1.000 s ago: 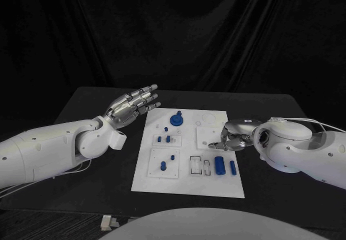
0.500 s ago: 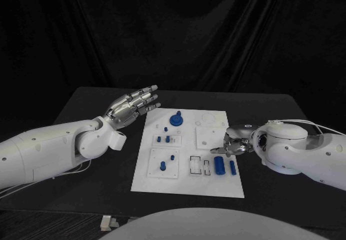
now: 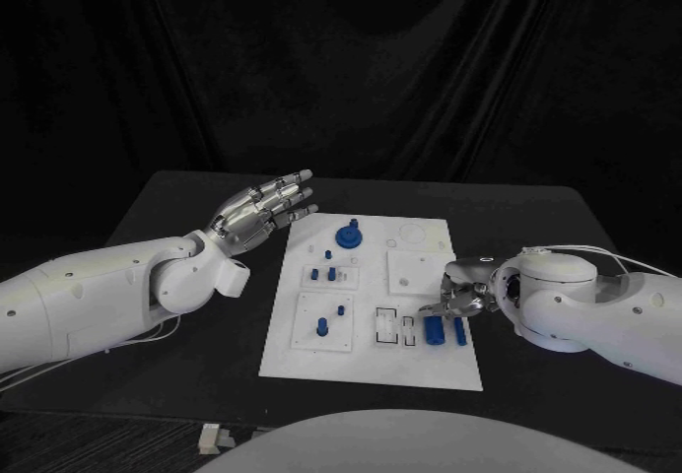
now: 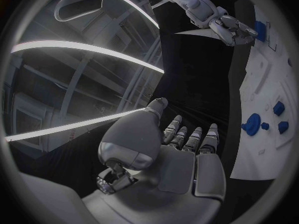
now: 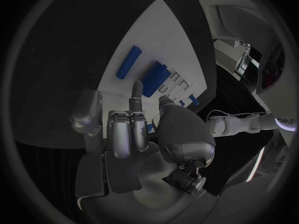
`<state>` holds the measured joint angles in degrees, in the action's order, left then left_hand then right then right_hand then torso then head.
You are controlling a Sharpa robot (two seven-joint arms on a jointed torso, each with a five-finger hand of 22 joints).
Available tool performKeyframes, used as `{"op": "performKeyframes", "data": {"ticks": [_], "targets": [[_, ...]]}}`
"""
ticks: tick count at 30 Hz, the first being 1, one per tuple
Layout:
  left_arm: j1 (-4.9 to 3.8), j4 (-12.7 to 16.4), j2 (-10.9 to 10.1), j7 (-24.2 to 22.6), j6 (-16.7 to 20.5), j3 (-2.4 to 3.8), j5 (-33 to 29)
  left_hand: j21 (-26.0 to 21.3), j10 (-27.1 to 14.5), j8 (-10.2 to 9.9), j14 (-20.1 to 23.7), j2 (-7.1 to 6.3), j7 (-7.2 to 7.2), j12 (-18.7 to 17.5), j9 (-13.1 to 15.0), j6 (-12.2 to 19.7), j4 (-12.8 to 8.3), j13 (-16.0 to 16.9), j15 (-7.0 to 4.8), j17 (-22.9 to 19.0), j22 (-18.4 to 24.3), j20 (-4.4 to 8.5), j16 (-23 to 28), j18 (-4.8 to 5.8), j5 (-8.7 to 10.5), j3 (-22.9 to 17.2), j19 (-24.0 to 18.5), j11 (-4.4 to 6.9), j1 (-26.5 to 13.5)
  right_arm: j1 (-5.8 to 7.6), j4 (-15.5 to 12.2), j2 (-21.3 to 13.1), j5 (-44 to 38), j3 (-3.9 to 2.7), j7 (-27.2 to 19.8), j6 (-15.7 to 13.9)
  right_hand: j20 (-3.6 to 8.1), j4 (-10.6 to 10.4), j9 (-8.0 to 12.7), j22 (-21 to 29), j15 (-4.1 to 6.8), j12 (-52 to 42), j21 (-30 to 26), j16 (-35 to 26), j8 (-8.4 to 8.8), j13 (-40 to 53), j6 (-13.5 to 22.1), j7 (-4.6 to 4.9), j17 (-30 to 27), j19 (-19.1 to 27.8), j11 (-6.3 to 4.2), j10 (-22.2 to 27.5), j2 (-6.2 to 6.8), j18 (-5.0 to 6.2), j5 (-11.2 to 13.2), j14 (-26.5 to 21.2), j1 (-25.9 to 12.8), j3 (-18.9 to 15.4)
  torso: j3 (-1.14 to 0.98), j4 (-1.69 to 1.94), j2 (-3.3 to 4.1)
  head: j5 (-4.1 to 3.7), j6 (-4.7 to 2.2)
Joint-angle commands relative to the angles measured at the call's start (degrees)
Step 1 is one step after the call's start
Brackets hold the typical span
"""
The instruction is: Assemble the parts on the task board
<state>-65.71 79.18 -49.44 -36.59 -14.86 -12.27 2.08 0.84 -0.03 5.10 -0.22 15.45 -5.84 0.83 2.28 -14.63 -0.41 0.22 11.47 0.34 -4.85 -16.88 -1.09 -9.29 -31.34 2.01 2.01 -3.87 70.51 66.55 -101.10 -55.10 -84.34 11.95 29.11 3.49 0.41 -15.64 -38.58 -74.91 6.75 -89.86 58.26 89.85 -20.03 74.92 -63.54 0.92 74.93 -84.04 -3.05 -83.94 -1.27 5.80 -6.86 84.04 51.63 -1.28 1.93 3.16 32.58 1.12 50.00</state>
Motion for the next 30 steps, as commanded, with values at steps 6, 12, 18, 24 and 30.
{"op": "performKeyframes", "data": {"ticks": [6,12,18,24,30], "targets": [[0.42,-0.02,0.08,-0.52,-0.88,0.05,-0.36,0.36,0.04,0.34,-0.02,0.21,-0.19,-0.13,0.01,-0.1,-0.35,-0.02,0.33,0.04,-0.06,0.08,-0.22,0.33,-0.2,-0.18,0.34,-0.16,-0.36,-0.73,0.61,0.5,0.13,-0.02,0.94,-0.29,-0.25,0.71,0.19,-7.96,-0.22,-0.14,-0.67,0.15,0.92,15.08,-0.04,0.23,15.07,-0.17,0.52,-6.06,0.27,-0.41,-0.31,5.96,1.82,-0.14,0.01,-0.07,-0.01,0.09,0.0],[0.64,-0.08,0.1,-0.52,-0.97,0.06,-0.36,0.35,0.04,0.34,-0.02,0.22,-0.21,-0.15,0.01,-0.08,-0.37,-0.03,0.35,0.04,-0.01,0.08,-0.21,0.33,-0.19,-0.2,0.33,-0.18,-0.39,-1.04,1.12,1.14,0.13,-0.02,1.08,-0.12,-0.33,1.39,0.24,-7.86,-0.3,-0.14,-1.02,0.14,1.57,15.08,-0.06,0.27,15.06,0.0,0.53,-6.06,0.61,-0.33,-0.54,5.96,3.24,-0.21,0.01,-0.01,-0.01,-0.08,0.0],[0.75,-0.13,0.17,-0.49,-1.03,0.06,-0.36,0.35,0.04,0.34,-0.02,0.22,-0.21,-0.15,0.01,-0.08,-0.37,-0.03,0.35,0.04,-0.01,0.08,-0.21,0.33,-0.19,-0.2,0.33,-0.18,-0.39,-1.53,1.51,1.84,0.13,-0.02,1.29,1.54,-0.45,1.97,0.35,-7.64,-0.48,-0.14,-1.89,-0.09,2.49,15.08,0.45,0.43,14.63,0.26,0.59,-6.06,0.91,-0.18,-1.69,5.87,4.34,-0.35,-0.01,-0.06,0.01,0.07,0.0],[0.81,-0.16,0.18,-0.32,-1.14,0.06,-0.36,0.34,0.04,0.33,-0.02,0.25,-0.24,-0.16,0.0,-0.04,-0.42,-0.03,0.38,0.03,0.02,0.08,-0.19,0.34,-0.19,-0.24,0.32,-0.21,-0.46,-2.07,1.75,2.43,0.13,-0.02,1.42,3.32,-0.71,1.5,0.48,-7.36,-0.84,-0.14,-3.02,-0.32,3.62,15.08,1.35,0.75,14.17,0.57,0.83,-6.06,1.27,0.0,-2.82,5.78,3.95,-1.03,0.0,-0.01,0.01,0.05,0.0],[0.85,-0.21,0.18,-0.21,-1.22,0.06,-0.36,0.34,0.04,0.33,-0.02,0.25,-0.24,-0.16,0.0,-0.04,-0.42,-0.03,0.38,0.03,0.02,0.08,-0.19,0.34,-0.19,-0.24,0.32,-0.21,-0.46,-2.29,1.92,2.8,0.13,-0.02,1.67,5.27,-1.0,0.71,0.45,-7.16,-1.2,-0.14,-3.8,-0.58,4.5,15.08,2.3,1.11,13.68,0.76,1.1,-6.06,2.09,0.1,-2.19,5.68,3.14,-1.84,-0.01,0.01,0.02,-0.01,0.0]]}}
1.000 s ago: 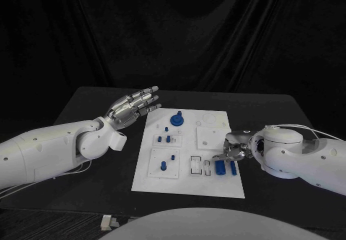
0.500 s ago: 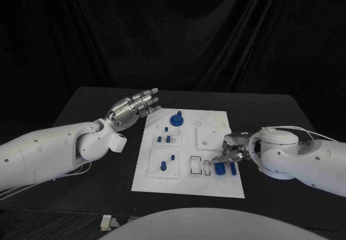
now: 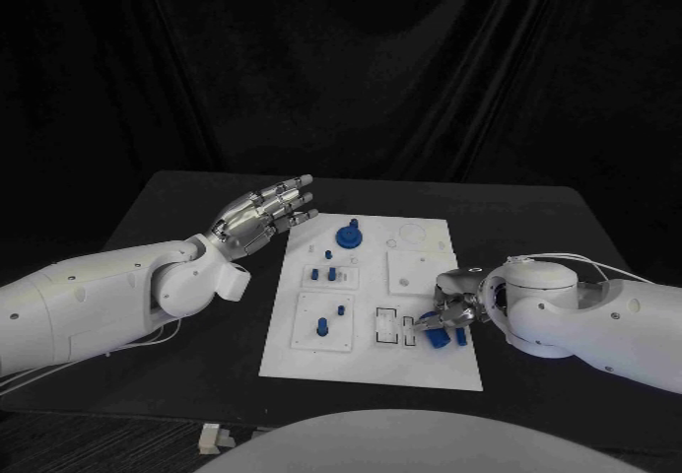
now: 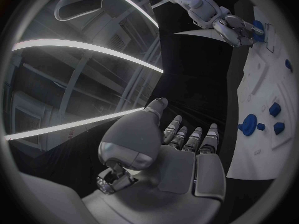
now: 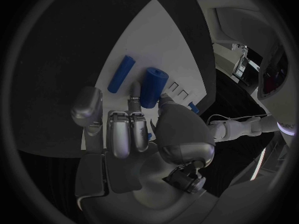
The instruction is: Assemble the parts on the task board
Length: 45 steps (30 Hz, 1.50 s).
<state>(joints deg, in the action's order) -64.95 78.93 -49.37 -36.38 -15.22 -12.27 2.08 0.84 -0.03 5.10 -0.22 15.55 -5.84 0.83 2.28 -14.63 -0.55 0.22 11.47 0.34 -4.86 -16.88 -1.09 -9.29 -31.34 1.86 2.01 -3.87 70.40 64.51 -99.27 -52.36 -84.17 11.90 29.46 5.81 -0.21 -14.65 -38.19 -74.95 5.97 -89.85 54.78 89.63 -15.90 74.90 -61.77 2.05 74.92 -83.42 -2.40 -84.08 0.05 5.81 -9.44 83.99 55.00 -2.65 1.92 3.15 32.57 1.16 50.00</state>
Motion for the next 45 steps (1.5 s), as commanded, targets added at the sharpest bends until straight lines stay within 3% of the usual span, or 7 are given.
{"op": "performKeyframes", "data": {"ticks": [1,4,18,19,24,36,45], "targets": [[0.1,0.04,0.1,-0.41,-0.88,0.06,-0.36,0.34,0.04,0.33,-0.02,0.14,-0.24,-0.17,0.0,-0.04,-0.28,-0.03,0.37,0.03,0.02,0.07,-0.19,0.34,-0.19,-0.1,0.32,-0.21,-0.35,-0.27,0.12,0.14,-0.04,0.03,1.37,3.19,-0.44,-0.41,-0.02,-7.09,-0.48,-0.15,-0.39,-0.4,0.48,15.1,0.64,0.04,13.61,0.16,0.51,-5.92,0.87,0.11,0.85,5.71,-0.24,-0.54,-0.01,0.0,0.03,-0.06,0.0],[0.12,0.03,0.1,-0.34,-0.95,0.06,-0.36,0.34,0.04,0.33,-0.02,0.14,-0.24,-0.17,0.0,-0.04,-0.28,-0.03,0.37,0.03,0.02,0.07,-0.19,0.34,-0.19,-0.1,0.32,-0.21,-0.35,-0.32,0.21,0.29,-0.03,0.03,1.4,3.61,-0.61,0.02,-0.35,-7.04,-0.64,-0.15,-0.62,-0.53,0.79,15.1,1.2,0.21,13.35,0.19,0.65,-5.92,1.2,0.15,1.07,5.66,0.89,-0.32,-0.03,-0.02,0.02,-0.08,0.0],[0.18,0.19,-0.08,0.05,-1.19,0.06,-0.36,0.35,0.04,0.36,-0.02,0.23,-0.32,-0.13,0.0,-0.04,-0.37,-0.02,0.45,0.04,0.0,0.06,-0.24,0.36,-0.18,-0.2,0.35,-0.31,-0.48,-0.38,0.49,0.56,5.58,0.03,0.46,1.67,-0.52,9.73,-3.2,-7.01,-0.55,-0.15,-0.95,-0.87,1.6,15.1,3.76,0.25,12.59,0.19,0.59,-5.92,2.55,0.21,-39.65,5.52,11.6,8.88,-0.01,-0.02,0.02,0.23,0.0],[0.18,0.2,-0.1,0.06,-1.19,0.06,-0.36,0.35,0.04,0.36,-0.02,0.23,-0.32,-0.13,0.0,-0.04,-0.37,-0.02,0.45,0.04,0.0,0.06,-0.24,0.36,-0.18,-0.2,0.35,-0.31,-0.48,-0.38,0.47,0.52,6.24,0.03,0.4,1.27,-0.43,10.7,-3.63,-7.01,-0.53,-0.15,-0.98,-0.91,1.37,15.1,3.96,0.4,12.51,0.22,0.61,-5.92,2.84,0.25,-45.99,5.5,11.92,11.13,-0.01,-0.03,0.02,0.27,0.0],[0.18,0.25,-0.18,0.13,-1.19,0.06,-0.36,0.35,0.04,0.36,-0.02,0.23,-0.32,-0.13,0.0,-0.04,-0.37,-0.02,0.45,0.04,0.0,0.06,-0.24,0.36,-0.18,-0.2,0.35,-0.31,-0.48,-0.37,0.12,-0.03,10.83,0.02,0.11,-1.22,-0.61,13.2,-5.93,-7.03,-0.7,-0.15,-0.94,-0.97,-0.12,15.1,4.72,0.66,12.32,0.26,0.78,-5.92,3.86,0.22,-54.39,5.46,8.56,18.21,-0.01,0.02,0.03,0.26,0.0],[0.19,0.23,0.0,0.45,-1.05,0.06,-0.36,0.39,0.04,0.37,-0.05,0.28,-0.37,-0.05,0.0,-0.03,-0.48,0.0,0.54,0.07,-0.11,0.05,-0.34,0.38,-0.2,-0.29,0.42,-0.39,-0.59,1.38,-2.18,-2.45,28.28,0.0,0.57,-6.92,-0.58,15.6,-8.88,-6.7,-0.68,-0.15,-2.03,-1.33,-2.23,15.1,5.98,0.69,11.46,0.52,0.76,-5.92,3.42,0.47,-57.46,5.31,2.31,24.42,0.0,0.03,0.03,0.25,0.0],[0.19,0.07,0.44,0.6,-1.04,0.06,-0.36,0.39,0.04,0.37,-0.05,0.28,-0.37,-0.05,0.0,-0.03,-0.48,0.0,0.54,0.07,-0.11,0.05,-0.34,0.38,-0.2,-0.29,0.42,-0.39,-0.59,2.8,-2.61,-1.54,37.2,0.0,1.54,-8.47,-0.76,15.9,-9.97,-6.4,-0.86,-0.15,-2.87,-1.47,-3.03,15.1,7.99,0.78,11.06,0.82,0.92,-5.92,2.38,0.61,-47.71,5.25,-1.53,24.05,0.03,0.17,0.03,-0.09,0.0]]}}
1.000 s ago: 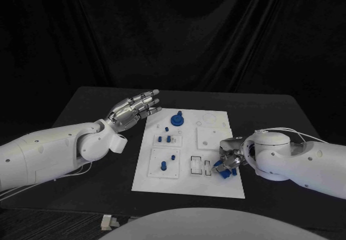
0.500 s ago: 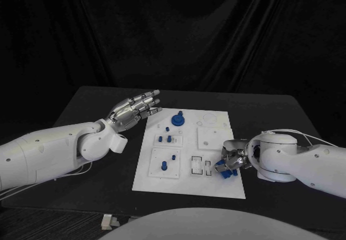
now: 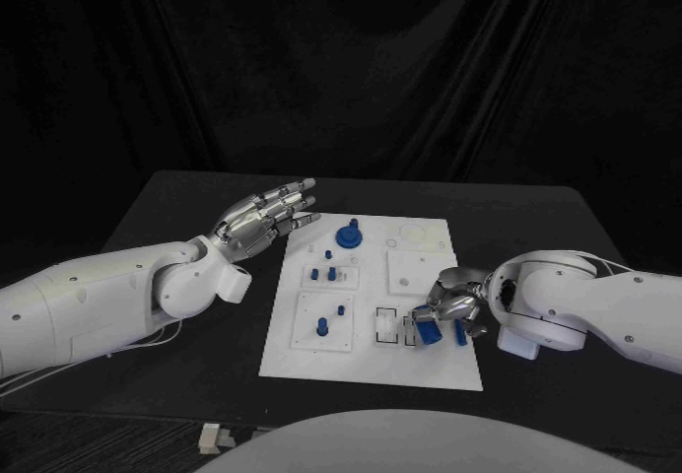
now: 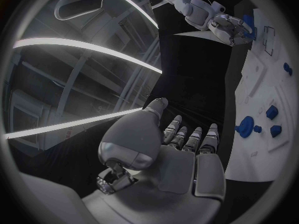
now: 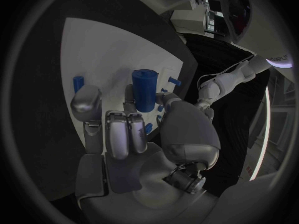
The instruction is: Assemble the parts on the task board
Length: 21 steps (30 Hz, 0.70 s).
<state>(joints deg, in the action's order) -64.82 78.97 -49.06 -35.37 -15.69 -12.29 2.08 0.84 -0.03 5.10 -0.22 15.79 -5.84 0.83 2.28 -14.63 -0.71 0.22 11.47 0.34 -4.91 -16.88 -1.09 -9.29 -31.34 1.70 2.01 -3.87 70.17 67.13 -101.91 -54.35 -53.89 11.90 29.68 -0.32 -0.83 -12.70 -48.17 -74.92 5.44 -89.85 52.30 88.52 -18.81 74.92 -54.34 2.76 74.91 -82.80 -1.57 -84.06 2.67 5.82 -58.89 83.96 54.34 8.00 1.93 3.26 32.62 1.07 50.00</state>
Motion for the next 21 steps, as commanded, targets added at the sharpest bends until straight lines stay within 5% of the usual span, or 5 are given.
{"op": "performKeyframes", "data": {"ticks": [1,6,12,19,21], "targets": [[0.06,0.01,0.16,-0.39,-0.59,0.07,-0.36,0.39,0.04,0.37,-0.05,0.05,-0.37,-0.05,0.0,-0.03,-0.32,0.0,0.54,0.07,-0.05,0.05,-0.34,0.38,-0.2,-0.13,0.42,-0.39,-0.35,0.22,0.22,0.79,7.33,0.0,1.36,-2.31,-0.21,13.81,0.16,-6.34,-0.41,-0.15,-0.7,-0.43,0.05,15.08,1.02,0.19,10.9,0.3,0.2,-5.94,-0.45,0.65,3.88,5.25,-1.34,13.15,0.01,-0.02,-0.01,0.07,0.0],[0.06,-0.09,0.27,-0.33,-0.66,0.07,-0.36,0.39,0.04,0.37,-0.05,0.05,-0.37,-0.05,0.0,-0.03,-0.32,0.0,0.54,0.07,-0.05,0.05,-0.34,0.38,-0.2,-0.13,0.42,-0.39,-0.35,0.31,1.37,2.36,8.29,0.01,1.28,-2.45,-0.36,13.65,0.56,-6.19,-0.58,-0.15,-1.3,-0.6,0.43,15.08,1.77,0.45,10.53,0.47,0.42,-5.94,-0.76,0.74,5.74,5.17,-1.92,12.99,0.01,0.01,-0.02,0.02,0.0],[0.06,-0.35,0.56,-0.22,-0.92,0.07,-0.36,0.4,0.04,0.4,-0.08,0.06,-0.41,-0.05,0.0,-0.04,-0.47,0.0,0.65,0.1,-0.05,0.04,-0.44,0.41,-0.2,-0.22,0.44,-0.44,-0.51,0.17,2.99,4.18,8.56,0.01,0.5,-3.23,-0.77,12.56,1.49,-5.79,-0.97,-0.15,-2.98,-0.86,0.71,15.08,2.91,0.86,9.94,1.0,0.86,-5.94,-1.33,0.99,14.38,5.04,-3.18,11.52,0.0,-0.07,0.0,-0.08,0.0],[0.07,-0.53,0.78,-0.14,-1.24,0.07,-0.36,0.39,0.04,0.39,-0.09,0.09,-0.42,-0.09,-0.01,0.03,-0.53,-0.01,0.75,0.1,0.0,0.03,-0.45,0.44,-0.19,-0.27,0.43,-0.46,-0.59,-0.56,4.45,5.68,7.8,0.02,-0.13,-4.43,-0.94,11.83,2.17,-5.46,-1.13,-0.15,-4.38,-1.15,0.63,15.08,3.46,1.04,9.32,1.38,1.03,-5.94,-1.55,1.22,17.87,4.91,-3.5,10.74,-0.01,-0.05,-0.02,-0.18,0.0],[0.07,-0.56,0.8,-0.15,-1.26,0.07,-0.36,0.37,0.04,0.39,-0.09,0.12,-0.44,-0.1,-0.02,0.07,-0.6,-0.01,0.85,0.11,0.1,0.03,-0.47,0.48,-0.19,-0.33,0.39,-0.47,-0.68,-0.71,4.67,5.94,7.68,0.02,-0.17,-4.62,-1.04,10.89,2.53,-5.34,-1.24,-0.15,-4.84,-1.26,0.6,15.08,3.74,1.16,9.09,1.5,1.16,-5.94,-1.79,1.28,20.59,4.86,-4.14,10.09,-0.01,-0.08,-0.01,-0.13,0.0]]}}
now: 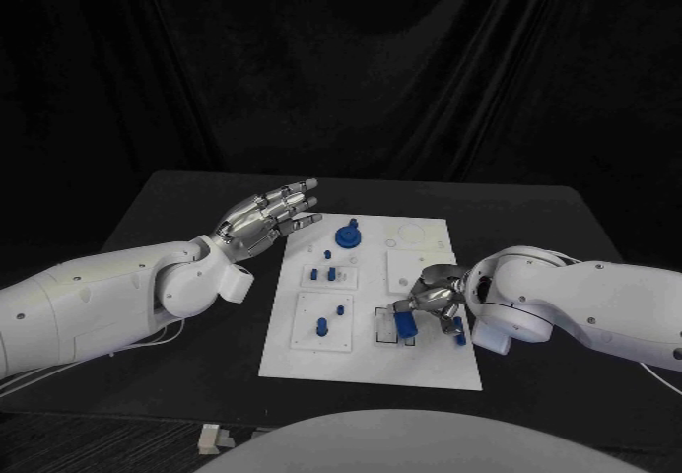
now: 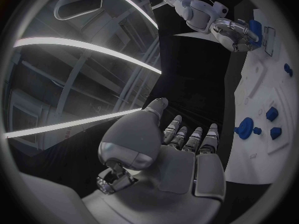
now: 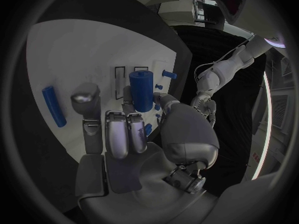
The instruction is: Assemble the parts on the task board
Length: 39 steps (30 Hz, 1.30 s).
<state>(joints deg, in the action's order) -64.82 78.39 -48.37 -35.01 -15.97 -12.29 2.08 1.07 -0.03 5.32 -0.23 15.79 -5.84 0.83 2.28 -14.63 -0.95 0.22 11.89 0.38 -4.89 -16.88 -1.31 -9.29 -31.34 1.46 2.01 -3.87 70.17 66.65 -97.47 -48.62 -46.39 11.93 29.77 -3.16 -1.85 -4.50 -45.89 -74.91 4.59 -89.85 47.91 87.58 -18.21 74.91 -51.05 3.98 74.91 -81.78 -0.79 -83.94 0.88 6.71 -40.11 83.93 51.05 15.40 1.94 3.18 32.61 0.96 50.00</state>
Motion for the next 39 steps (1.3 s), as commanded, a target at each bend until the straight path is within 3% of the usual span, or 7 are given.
{"op": "performKeyframes", "data": {"ticks": [1,14,20,23,26,39], "targets": [[0.07,0.0,0.11,-0.51,-0.99,0.07,-0.36,0.14,0.04,0.17,-0.09,0.12,-0.44,-0.1,-0.01,0.07,-0.36,-0.01,0.43,0.06,0.09,0.03,-0.24,0.48,-0.19,-0.09,0.39,-0.47,-0.68,-0.29,0.32,0.32,0.14,-0.01,-0.28,-1.84,-0.04,2.52,0.33,-5.32,-0.4,-0.15,-0.57,-0.32,-0.03,15.09,0.51,-0.05,9.08,0.51,0.4,-6.06,-0.04,0.4,2.46,4.89,-0.92,2.56,-0.01,0.01,0.0,-0.02,0.0],[0.09,-0.12,0.23,-0.44,-1.18,0.07,-0.36,0.15,0.04,0.16,-0.08,0.13,-0.44,-0.1,-0.02,0.11,-0.41,-0.01,0.47,0.05,0.04,0.03,-0.21,0.51,-0.18,-0.13,0.41,-0.48,-0.73,-0.95,1.11,1.65,-0.05,-0.01,0.01,-1.11,-0.36,1.51,1.54,-4.38,-0.76,-0.15,-4.35,-1.16,0.19,15.09,2.08,0.47,7.36,1.51,0.84,-6.06,-0.06,0.94,6.34,4.5,-0.72,1.49,-0.04,-0.06,0.03,-0.02,0.0],[0.1,-0.18,0.26,-0.42,-1.26,0.07,-0.36,0.15,0.04,0.16,-0.08,0.13,-0.44,-0.1,-0.02,0.11,-0.41,-0.01,0.47,0.05,0.04,0.03,-0.21,0.51,-0.18,-0.13,0.41,-0.48,-0.73,-1.14,1.2,2.01,-0.06,-0.01,0.21,-0.65,-0.6,0.4,2.49,-3.98,-0.98,-0.15,-5.74,-1.43,0.02,15.09,2.53,0.7,6.83,1.82,1.08,-6.06,-0.06,1.13,10.89,4.37,-0.93,0.27,-0.02,-0.03,-0.03,0.07,0.0],[0.1,-0.2,0.27,-0.36,-1.28,0.07,-0.36,0.15,0.04,0.16,-0.08,0.13,-0.44,-0.1,-0.02,0.11,-0.41,-0.01,0.47,0.05,0.04,0.03,-0.21,0.51,-0.18,-0.13,0.41,-0.48,-0.73,-1.19,1.25,2.15,-0.16,-0.01,0.4,-0.28,-0.7,-0.5,3.11,-3.81,-1.04,-0.15,-6.29,-1.5,-0.34,15.09,2.75,0.73,6.64,1.84,1.13,-6.06,0.15,1.2,15.71,4.34,-1.2,-1.11,-0.01,-0.06,-0.03,0.08,0.0],[0.1,-0.21,0.27,-0.32,-1.3,0.07,-0.36,0.15,0.04,0.16,-0.08,0.13,-0.44,-0.1,-0.02,0.11,-0.41,-0.01,0.47,0.05,0.04,0.03,-0.21,0.51,-0.18,-0.13,0.41,-0.48,-0.73,-1.22,1.28,2.24,-0.39,-0.01,0.54,0.11,-0.72,-1.06,3.51,-3.67,-1.05,-0.15,-6.82,-1.58,-0.67,15.09,2.99,0.75,6.46,1.88,1.14,-6.06,0.18,1.26,18.77,4.3,-1.25,-2.13,0.01,-0.06,-0.03,0.1,0.0],[0.11,-0.19,0.28,0.09,-1.47,0.07,-0.36,0.15,0.04,0.16,-0.08,0.16,-0.46,-0.13,-0.02,0.13,-0.46,-0.02,0.51,0.06,0.03,0.03,-0.23,0.54,-0.19,-0.18,0.42,-0.5,-0.79,-1.4,1.52,2.38,-0.79,-0.01,1.26,1.14,-0.74,-2.63,4.44,-3.24,-1.07,-0.15,-8.32,-1.85,-1.72,15.09,3.63,0.76,5.87,1.94,1.16,-6.06,0.1,1.43,25.32,4.19,-1.48,-5.06,-0.03,-0.04,-0.02,0.19,0.0]]}}
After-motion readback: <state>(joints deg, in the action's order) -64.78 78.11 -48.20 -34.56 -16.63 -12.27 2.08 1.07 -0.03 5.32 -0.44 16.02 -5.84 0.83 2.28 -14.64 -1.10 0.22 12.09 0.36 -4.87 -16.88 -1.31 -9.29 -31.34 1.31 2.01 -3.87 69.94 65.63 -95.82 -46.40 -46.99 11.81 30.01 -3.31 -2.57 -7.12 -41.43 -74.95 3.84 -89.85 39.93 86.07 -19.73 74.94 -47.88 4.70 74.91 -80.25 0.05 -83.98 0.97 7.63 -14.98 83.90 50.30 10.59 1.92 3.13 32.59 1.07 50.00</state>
